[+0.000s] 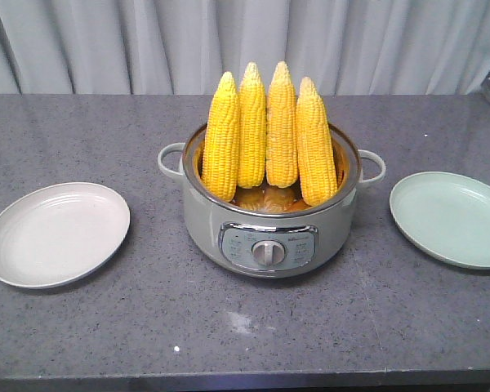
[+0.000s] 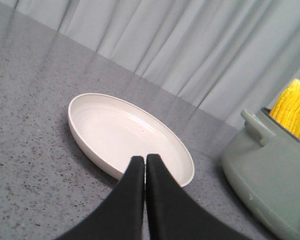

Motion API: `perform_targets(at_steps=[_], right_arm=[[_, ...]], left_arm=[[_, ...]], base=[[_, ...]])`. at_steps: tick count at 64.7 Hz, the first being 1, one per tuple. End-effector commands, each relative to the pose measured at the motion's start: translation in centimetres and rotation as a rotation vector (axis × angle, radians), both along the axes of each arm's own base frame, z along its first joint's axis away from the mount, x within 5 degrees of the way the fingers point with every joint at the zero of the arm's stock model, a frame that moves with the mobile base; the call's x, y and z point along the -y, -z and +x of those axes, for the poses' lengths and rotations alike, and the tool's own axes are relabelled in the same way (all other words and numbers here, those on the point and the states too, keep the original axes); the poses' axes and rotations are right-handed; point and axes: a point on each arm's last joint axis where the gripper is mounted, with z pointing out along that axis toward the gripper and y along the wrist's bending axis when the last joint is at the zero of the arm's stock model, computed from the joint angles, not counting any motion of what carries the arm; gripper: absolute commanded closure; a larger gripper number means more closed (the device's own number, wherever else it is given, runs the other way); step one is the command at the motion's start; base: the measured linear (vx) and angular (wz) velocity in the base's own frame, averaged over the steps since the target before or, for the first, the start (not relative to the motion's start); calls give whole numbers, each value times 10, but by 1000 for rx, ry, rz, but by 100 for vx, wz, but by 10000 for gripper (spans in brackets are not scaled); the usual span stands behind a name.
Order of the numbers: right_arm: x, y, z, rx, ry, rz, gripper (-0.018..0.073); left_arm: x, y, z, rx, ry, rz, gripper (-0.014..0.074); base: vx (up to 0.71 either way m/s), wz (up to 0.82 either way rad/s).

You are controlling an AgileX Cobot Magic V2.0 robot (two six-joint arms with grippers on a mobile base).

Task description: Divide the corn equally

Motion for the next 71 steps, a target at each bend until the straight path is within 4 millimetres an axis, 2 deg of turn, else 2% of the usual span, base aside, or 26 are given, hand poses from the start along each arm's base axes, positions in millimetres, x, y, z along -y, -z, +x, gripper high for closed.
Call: perform_targets(at_steps=[1, 27, 38, 63, 71], right_arm=[[4, -3, -1, 66, 34, 93, 564], [4, -3, -1, 69, 35, 104, 564], [3, -2, -1, 54, 27, 103, 564], [3, -1, -1, 45, 22, 104, 564], [2, 0, 0, 29, 13, 104, 564]], left_arm=[[-2, -8, -1, 91, -23, -66, 603], [-7, -24, -4, 262, -71, -108, 603], [-8, -25, -4, 277, -58, -276, 603], [-8, -26, -4, 289, -60, -292, 603], [-9, -26, -4, 294, -61, -407, 603]], base=[[0, 0], [0, 0], [0, 0], [0, 0], [0, 0]])
